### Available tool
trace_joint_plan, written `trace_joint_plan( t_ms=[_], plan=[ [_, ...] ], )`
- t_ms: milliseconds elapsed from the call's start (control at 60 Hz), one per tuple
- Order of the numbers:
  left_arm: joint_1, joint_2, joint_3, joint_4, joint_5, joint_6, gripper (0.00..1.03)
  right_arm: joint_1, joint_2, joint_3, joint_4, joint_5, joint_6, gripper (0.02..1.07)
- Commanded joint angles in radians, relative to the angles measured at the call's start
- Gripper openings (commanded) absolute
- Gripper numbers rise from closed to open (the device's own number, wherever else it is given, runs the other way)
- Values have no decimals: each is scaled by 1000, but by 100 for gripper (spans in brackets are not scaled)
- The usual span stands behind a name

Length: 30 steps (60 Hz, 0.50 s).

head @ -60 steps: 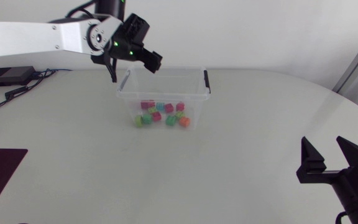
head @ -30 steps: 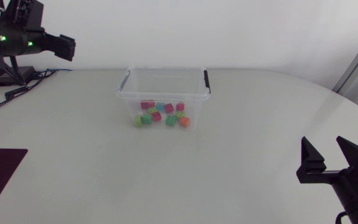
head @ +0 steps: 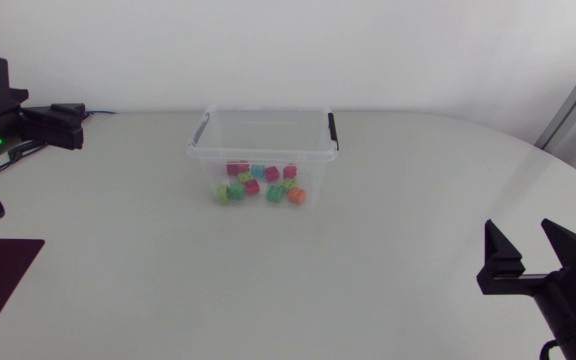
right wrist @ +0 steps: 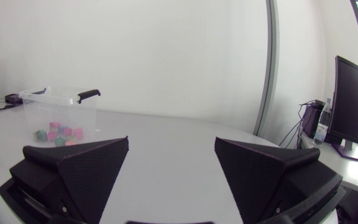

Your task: Pick up the duplo bricks and place them in the container

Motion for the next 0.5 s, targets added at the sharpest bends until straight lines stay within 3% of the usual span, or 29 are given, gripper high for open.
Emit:
trace_joint_plan(
  t_ms=[0, 150, 483],
  plan=[
    [10, -55, -68, 28, 1, -36, 99, 4, -5, -22, 14, -4, 24, 102],
    [11, -189, -219, 103, 0, -34, 99, 4, -5, -22, 14, -4, 24, 102],
    [-4, -456, -470, 164, 0, -43, 99, 4, -5, -22, 14, -4, 24, 102]
  ],
)
